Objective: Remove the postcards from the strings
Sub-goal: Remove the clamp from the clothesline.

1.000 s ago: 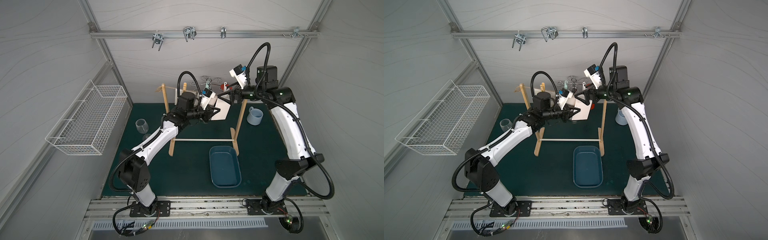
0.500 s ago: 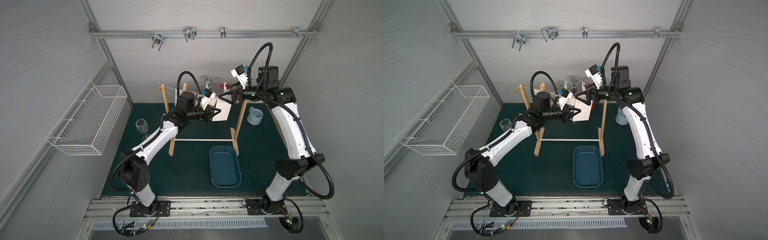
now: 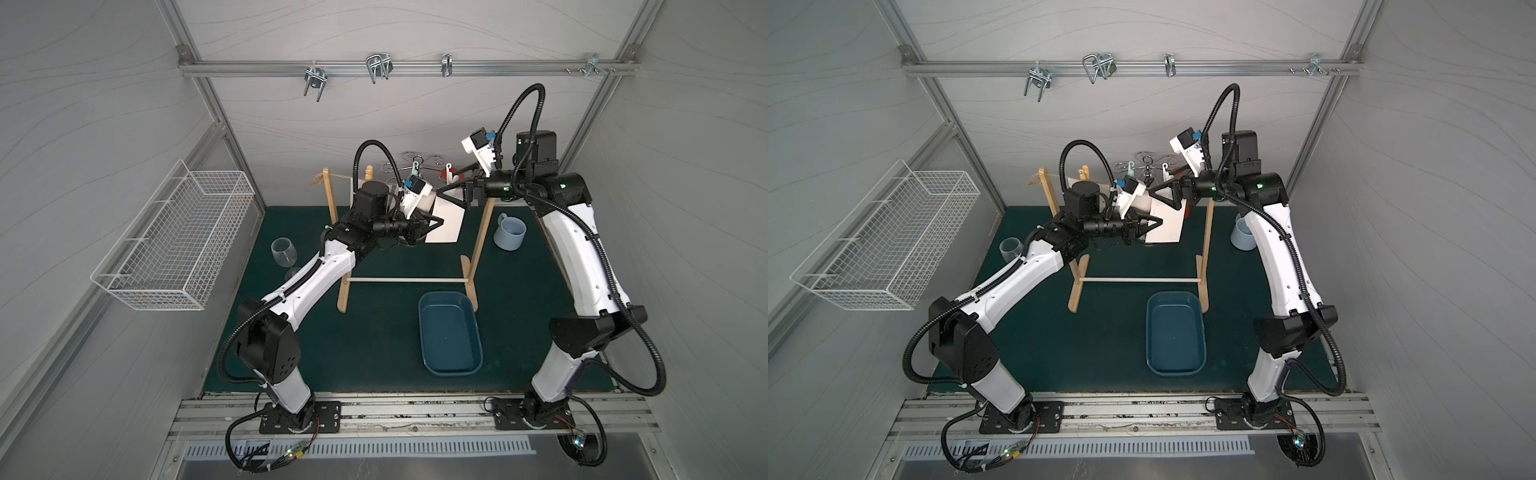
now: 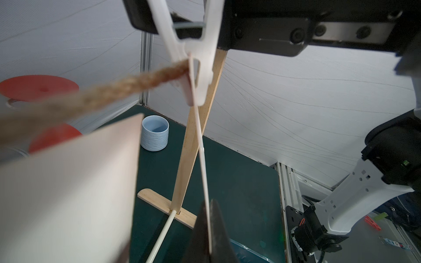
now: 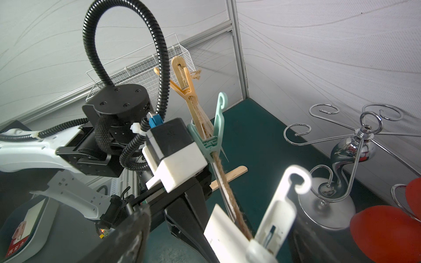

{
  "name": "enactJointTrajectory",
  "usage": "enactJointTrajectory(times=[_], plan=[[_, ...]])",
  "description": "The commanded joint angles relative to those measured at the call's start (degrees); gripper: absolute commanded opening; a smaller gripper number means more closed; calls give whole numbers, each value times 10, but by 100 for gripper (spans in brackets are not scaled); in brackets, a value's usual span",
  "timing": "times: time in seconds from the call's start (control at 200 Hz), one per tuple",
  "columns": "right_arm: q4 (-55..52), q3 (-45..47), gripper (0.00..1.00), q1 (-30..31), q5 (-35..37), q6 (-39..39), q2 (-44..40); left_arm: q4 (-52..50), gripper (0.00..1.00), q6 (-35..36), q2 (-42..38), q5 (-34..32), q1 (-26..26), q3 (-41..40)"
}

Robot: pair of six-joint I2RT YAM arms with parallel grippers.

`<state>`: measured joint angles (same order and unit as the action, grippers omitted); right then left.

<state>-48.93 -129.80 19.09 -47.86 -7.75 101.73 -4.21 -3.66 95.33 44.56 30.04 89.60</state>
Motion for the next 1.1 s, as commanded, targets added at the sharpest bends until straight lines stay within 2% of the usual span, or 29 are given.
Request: enactJointTrajectory(times=[0.0, 0.33, 0.58, 0.895, 1.091], plan=[[-7, -8, 91, 2, -29, -8, 12, -3, 0, 1, 9, 23, -2, 32], [11, -3, 72, -2, -67, 2, 12, -14, 0, 3, 12, 35, -2, 31], [29, 13, 62, -15, -88, 12, 3, -17, 0, 2, 10, 43, -3, 30], [33, 16, 52, -27, -117, 15, 2, -19, 0, -6, 11, 64, -5, 30], [36, 22, 49, -34, -134, 15, 1, -23, 0, -9, 12, 80, -7, 32]])
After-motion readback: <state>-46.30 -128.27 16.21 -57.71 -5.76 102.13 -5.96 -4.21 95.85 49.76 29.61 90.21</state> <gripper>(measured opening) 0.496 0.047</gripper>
